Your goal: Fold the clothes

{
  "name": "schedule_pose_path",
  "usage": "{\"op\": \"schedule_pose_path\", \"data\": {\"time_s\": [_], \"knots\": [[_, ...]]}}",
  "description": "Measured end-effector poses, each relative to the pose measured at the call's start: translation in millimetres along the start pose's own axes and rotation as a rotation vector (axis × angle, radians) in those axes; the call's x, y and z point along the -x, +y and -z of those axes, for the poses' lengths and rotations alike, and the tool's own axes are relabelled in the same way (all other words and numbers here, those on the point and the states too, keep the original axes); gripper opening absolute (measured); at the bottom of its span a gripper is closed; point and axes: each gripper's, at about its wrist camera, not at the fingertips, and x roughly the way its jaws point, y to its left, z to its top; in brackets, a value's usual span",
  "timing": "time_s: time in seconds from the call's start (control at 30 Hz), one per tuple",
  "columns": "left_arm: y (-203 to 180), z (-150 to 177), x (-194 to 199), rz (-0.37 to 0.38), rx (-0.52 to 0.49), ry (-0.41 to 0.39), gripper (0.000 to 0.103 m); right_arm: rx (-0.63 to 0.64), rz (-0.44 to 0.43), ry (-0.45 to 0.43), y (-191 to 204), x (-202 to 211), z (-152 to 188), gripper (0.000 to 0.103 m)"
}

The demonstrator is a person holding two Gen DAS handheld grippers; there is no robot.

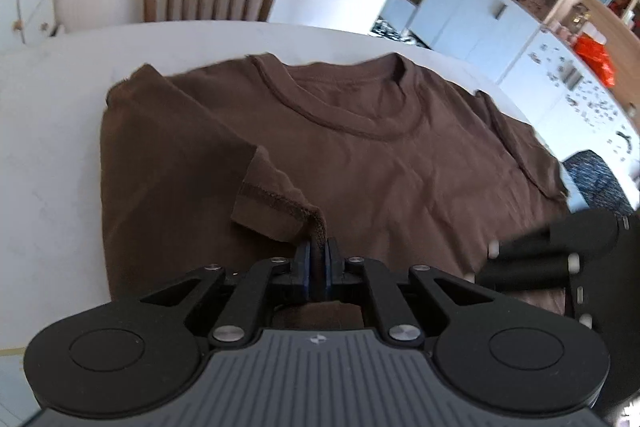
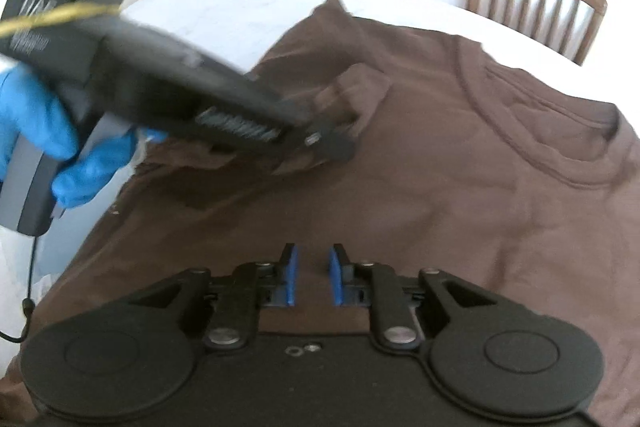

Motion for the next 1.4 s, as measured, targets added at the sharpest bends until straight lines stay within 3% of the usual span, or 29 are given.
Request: {"op": "schedule_pose_path", "data": {"time_s": [0.03, 0.07, 0.1, 0.13, 0.17, 0.33, 0.4, 0.57, 0.63, 0.7, 0.77, 0.93, 1.1, 1.23, 1.4], "knots": [[0, 2, 4, 0.033, -0.016, 0.005, 0.024, -0.007, 0.012, -0.007, -3, 2, -2, 0.103], [-1, 7, 12, 0.057, -0.035, 0.000, 0.045, -0.013, 0.023, -0.014, -5, 5, -5, 0.103], [-2, 13, 22, 0.066, -0.053, -0.012, 0.054, -0.020, 0.035, -0.022, -8, 7, -7, 0.103], [-3, 18, 32, 0.084, -0.072, -0.019, 0.071, -0.028, 0.048, -0.029, -11, 9, -11, 0.103], [-2, 24, 42, 0.110, -0.093, -0.019, 0.074, -0.036, 0.061, -0.037, -14, 11, -14, 0.103], [0, 59, 79, 0.158, -0.202, 0.022, 0.074, -0.087, 0.080, -0.053, -27, 13, -28, 0.103], [0, 74, 83, 0.174, -0.226, 0.056, 0.074, -0.103, 0.076, -0.051, -29, 9, -33, 0.103], [-9, 97, 73, 0.171, -0.231, 0.073, 0.074, -0.140, 0.164, -0.031, -29, -7, -41, 0.103], [-15, 103, 69, 0.130, -0.249, 0.050, 0.074, -0.190, 0.212, -0.026, -35, -14, -45, 0.103], [-22, 107, 66, 0.064, -0.268, 0.015, 0.074, -0.258, 0.189, -0.020, -42, -18, -46, 0.103], [-26, 108, 63, -0.011, -0.260, -0.018, 0.074, -0.261, 0.161, -0.017, -40, -21, -46, 0.103], [-24, 114, 65, -0.092, -0.216, -0.069, 0.075, -0.199, 0.146, 0.001, -34, -6, -53, 0.103], [-25, 123, 68, -0.112, -0.206, -0.099, 0.075, -0.237, 0.199, -0.028, -61, 27, -49, 0.103], [-34, 129, 68, -0.138, -0.260, -0.095, 0.081, -0.275, 0.213, 0.037, -72, 10, -37, 0.103], [-35, 129, 79, -0.080, -0.244, -0.067, 0.082, -0.268, 0.248, 0.049, -63, 7, -38, 0.103]]}}
